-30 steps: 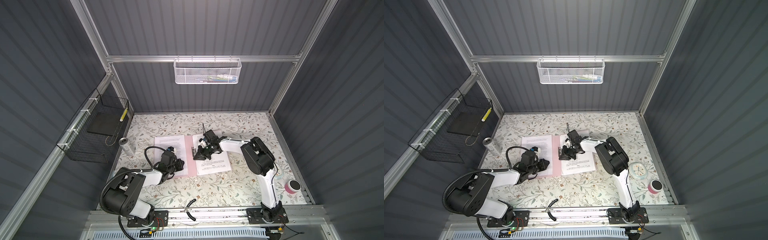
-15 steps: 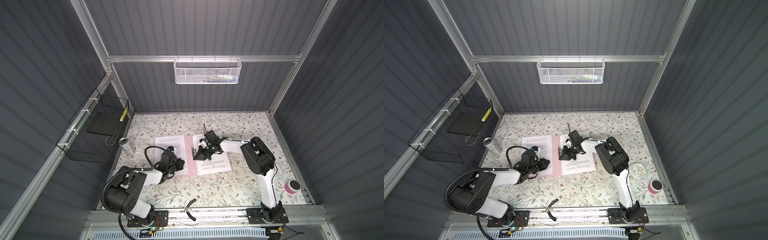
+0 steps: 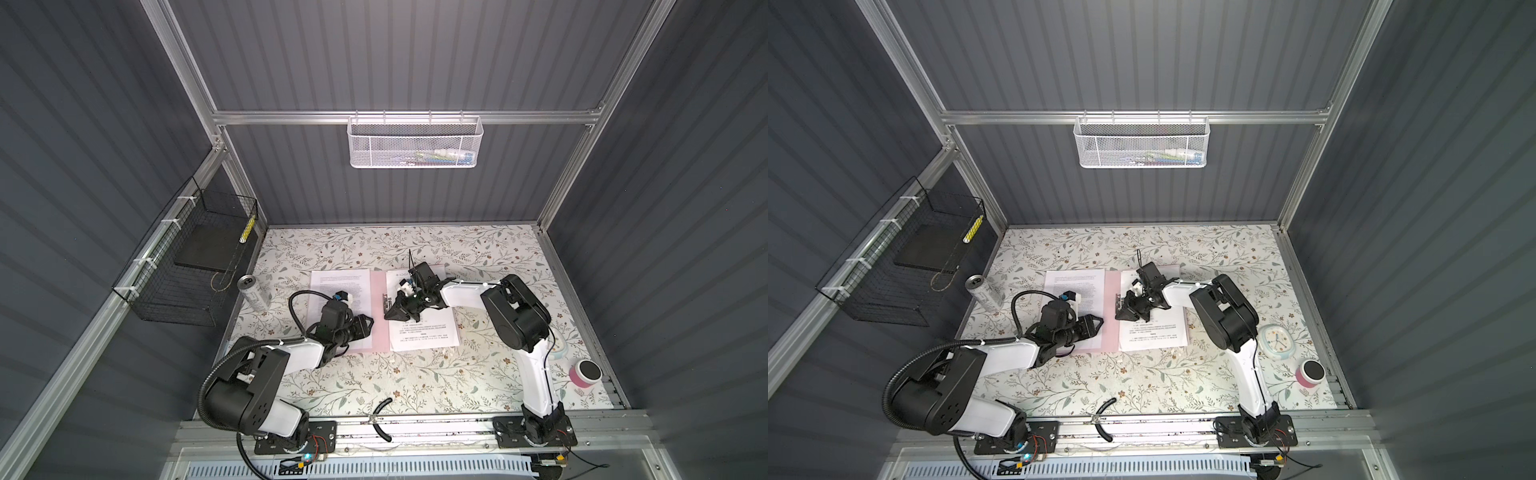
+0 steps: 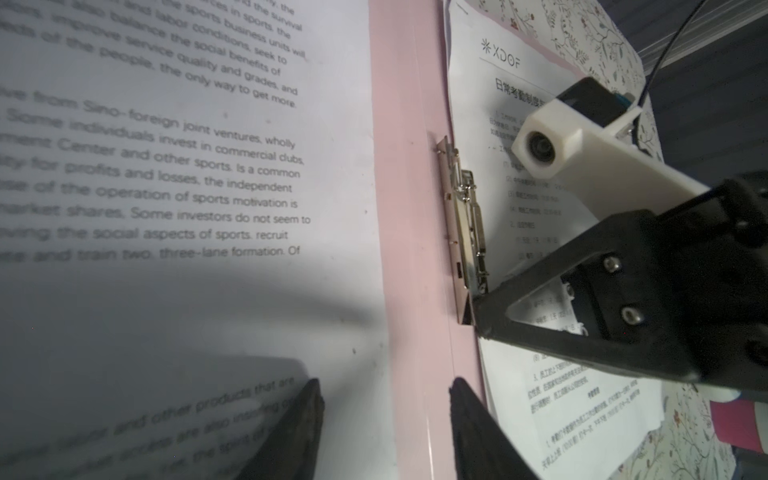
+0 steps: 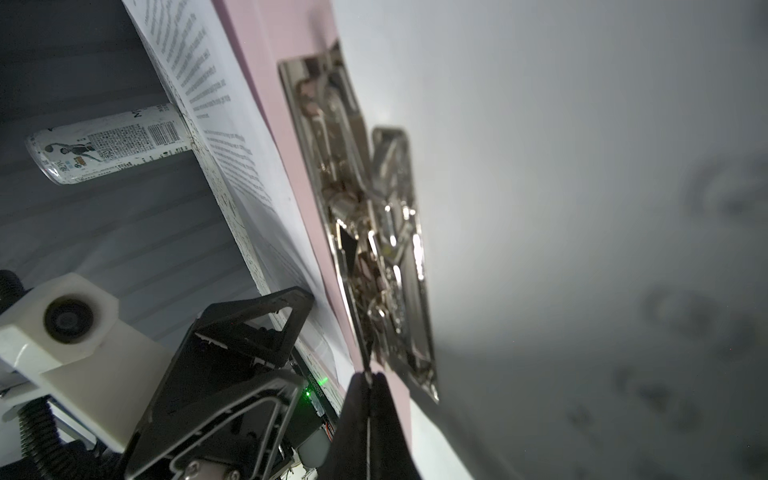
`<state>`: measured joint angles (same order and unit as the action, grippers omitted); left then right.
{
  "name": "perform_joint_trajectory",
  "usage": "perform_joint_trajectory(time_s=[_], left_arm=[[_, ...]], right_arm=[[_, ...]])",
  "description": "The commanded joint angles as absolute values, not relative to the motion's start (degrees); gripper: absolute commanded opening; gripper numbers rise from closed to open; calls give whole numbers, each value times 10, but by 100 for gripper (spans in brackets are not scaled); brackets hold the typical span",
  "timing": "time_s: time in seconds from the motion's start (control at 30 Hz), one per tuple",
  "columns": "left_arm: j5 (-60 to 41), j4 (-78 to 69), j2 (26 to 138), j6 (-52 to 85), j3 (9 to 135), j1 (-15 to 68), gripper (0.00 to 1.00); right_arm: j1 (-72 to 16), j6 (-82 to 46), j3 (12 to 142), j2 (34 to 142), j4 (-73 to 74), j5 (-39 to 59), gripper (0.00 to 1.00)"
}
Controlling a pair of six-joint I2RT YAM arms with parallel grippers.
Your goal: Put the files into the folder
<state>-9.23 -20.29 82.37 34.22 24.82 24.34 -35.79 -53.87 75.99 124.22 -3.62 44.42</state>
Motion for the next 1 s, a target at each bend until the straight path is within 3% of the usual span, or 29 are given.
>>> perform_joint_trajectory(time_s=[0.0, 0.13, 0.27, 0.47, 0.7, 0.8, 0.97], left_arm=[[-51, -68, 780, 301, 297, 239, 61], [-17, 23, 730, 254, 368, 215, 69], [-22, 52, 699, 244, 392, 156, 70], [25, 95, 672, 226, 406, 134, 74], [-6, 86, 674, 244, 383, 84, 80], [-11, 75, 682, 248, 372, 66, 88], [-43, 29, 710, 261, 343, 35, 90]], right_arm=[[-352, -536, 732, 1228, -49, 423, 0], [-338, -538, 713, 1205, -35, 417, 0], [-319, -538, 689, 1184, -10, 429, 0], [-306, -505, 683, 1189, -26, 444, 0], [-292, -487, 658, 1206, -17, 460, 0], [-290, -484, 648, 1215, -8, 466, 0], [-289, -484, 638, 1236, 12, 479, 0]])
